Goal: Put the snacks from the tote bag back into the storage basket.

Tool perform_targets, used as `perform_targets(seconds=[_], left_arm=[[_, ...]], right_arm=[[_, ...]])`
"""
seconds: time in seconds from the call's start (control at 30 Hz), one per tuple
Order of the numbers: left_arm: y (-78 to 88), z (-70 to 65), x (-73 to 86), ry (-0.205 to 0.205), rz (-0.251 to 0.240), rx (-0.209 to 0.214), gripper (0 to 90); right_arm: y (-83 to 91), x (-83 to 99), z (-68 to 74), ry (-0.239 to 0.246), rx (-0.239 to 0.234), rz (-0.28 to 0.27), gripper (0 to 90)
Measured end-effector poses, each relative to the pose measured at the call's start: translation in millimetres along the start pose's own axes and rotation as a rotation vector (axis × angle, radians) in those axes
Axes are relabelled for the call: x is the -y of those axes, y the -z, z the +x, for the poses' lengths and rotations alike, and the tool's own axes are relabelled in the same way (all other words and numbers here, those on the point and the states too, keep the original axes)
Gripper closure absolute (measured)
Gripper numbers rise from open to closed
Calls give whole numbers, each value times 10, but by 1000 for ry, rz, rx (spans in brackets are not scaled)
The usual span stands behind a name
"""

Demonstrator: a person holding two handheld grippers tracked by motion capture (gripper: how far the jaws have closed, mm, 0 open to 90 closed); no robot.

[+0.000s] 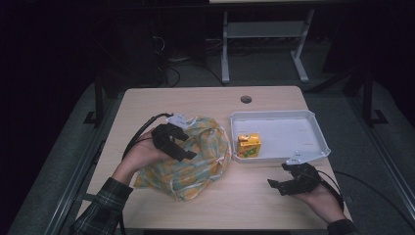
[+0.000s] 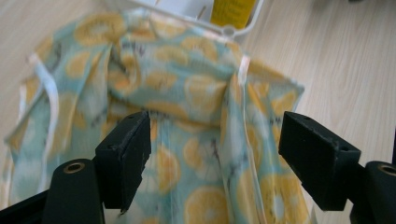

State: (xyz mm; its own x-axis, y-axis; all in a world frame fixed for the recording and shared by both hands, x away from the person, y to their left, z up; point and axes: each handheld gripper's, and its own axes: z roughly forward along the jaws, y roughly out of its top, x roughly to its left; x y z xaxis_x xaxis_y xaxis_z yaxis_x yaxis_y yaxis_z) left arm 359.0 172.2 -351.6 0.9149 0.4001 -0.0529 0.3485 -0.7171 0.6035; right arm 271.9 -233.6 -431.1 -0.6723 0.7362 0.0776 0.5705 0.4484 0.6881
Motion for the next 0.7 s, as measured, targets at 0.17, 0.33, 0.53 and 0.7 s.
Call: perform_targets(seconds=[0.17,0.33,0.53,0.7], left_arm=[[79,5,261,26,-10,-26,247],[185,-13,452,40,-19,-53,240],[315,-26,659,65,-29,-90,223],[447,-50,841,95,-49,-126,212]], right_arm=[[15,-100,-63,-2,-1,-11,398],[3,-221,-136,5,-6,-22,568],[-32,-348,-216,-4,-10,-16,737],[-79,-441,-299,-4,-13,-13,870]])
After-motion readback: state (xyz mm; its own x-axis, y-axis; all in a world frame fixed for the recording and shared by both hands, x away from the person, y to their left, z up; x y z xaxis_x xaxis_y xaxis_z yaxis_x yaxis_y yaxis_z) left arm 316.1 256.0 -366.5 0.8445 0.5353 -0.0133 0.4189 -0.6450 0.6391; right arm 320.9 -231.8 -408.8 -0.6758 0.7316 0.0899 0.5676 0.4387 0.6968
